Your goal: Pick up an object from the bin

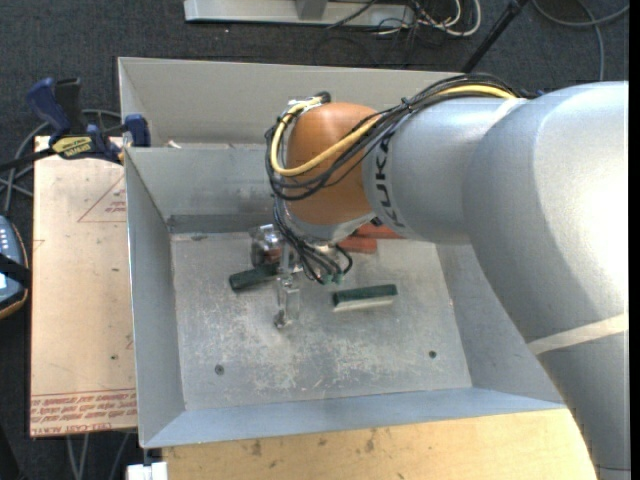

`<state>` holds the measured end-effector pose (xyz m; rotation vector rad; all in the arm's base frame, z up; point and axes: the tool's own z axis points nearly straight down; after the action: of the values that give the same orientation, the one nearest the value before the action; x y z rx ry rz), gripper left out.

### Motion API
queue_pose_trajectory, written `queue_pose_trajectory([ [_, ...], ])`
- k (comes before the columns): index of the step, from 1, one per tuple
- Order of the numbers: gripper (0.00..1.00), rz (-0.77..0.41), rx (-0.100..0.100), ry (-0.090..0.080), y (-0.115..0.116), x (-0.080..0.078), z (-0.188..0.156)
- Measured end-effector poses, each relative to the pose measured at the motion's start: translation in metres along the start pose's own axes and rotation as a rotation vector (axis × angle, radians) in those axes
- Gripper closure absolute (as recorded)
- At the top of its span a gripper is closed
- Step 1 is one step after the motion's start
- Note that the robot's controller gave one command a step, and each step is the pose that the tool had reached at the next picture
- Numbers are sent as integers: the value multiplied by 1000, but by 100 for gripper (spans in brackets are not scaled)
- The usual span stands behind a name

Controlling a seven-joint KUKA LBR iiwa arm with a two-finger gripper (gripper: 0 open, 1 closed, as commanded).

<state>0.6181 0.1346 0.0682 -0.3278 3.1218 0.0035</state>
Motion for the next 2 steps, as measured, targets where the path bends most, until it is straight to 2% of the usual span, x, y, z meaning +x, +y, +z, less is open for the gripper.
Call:
queue_pose_trajectory([
  [1,0,2,0,0,0,-1,0],
  [2,100,3,0,-1,0,-1,-2],
])
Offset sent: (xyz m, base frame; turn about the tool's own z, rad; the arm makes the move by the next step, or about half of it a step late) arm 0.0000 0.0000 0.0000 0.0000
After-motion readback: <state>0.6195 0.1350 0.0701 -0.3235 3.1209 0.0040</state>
